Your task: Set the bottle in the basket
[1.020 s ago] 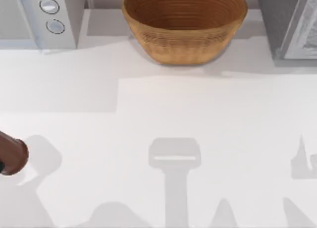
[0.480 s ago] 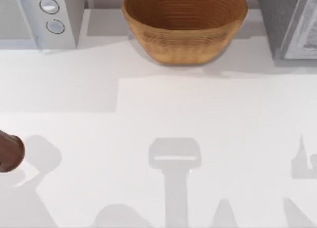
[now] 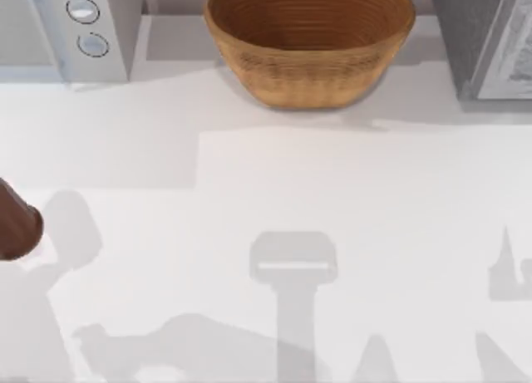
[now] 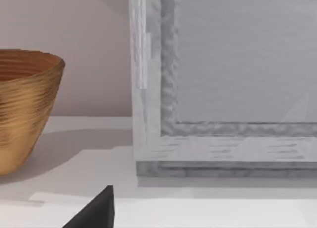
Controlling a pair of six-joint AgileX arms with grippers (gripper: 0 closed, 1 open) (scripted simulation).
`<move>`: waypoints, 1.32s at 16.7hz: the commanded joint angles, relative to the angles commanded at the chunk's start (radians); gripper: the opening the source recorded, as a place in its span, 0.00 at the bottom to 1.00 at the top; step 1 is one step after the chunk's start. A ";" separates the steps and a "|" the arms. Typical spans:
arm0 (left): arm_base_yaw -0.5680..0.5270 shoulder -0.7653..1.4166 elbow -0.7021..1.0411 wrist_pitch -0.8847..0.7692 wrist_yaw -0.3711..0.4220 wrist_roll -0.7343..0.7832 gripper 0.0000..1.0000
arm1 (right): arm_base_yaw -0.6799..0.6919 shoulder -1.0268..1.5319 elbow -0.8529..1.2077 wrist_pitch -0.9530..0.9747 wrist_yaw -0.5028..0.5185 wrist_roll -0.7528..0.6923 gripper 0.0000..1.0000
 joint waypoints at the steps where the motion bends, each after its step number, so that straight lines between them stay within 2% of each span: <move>1: -0.051 0.043 0.067 0.035 -0.042 -0.078 0.00 | 0.000 0.000 0.000 0.000 0.000 0.000 1.00; 5: -0.295 0.233 0.376 0.206 -0.247 -0.439 0.00 | 0.000 0.000 0.000 0.000 0.000 0.000 1.00; 11: -0.691 0.524 0.861 0.496 -0.598 -1.021 0.00 | 0.000 0.000 0.000 0.000 0.000 0.000 1.00; 15: -0.902 0.672 1.117 0.659 -0.797 -1.325 0.00 | 0.000 0.000 0.000 0.000 0.000 0.000 1.00; 19: -1.020 0.752 1.259 0.755 -0.914 -1.485 0.00 | 0.000 0.000 0.000 0.000 0.000 0.000 1.00; 22: -1.033 0.760 1.274 0.766 -0.927 -1.501 0.00 | 0.000 0.000 0.000 0.000 0.000 0.000 1.00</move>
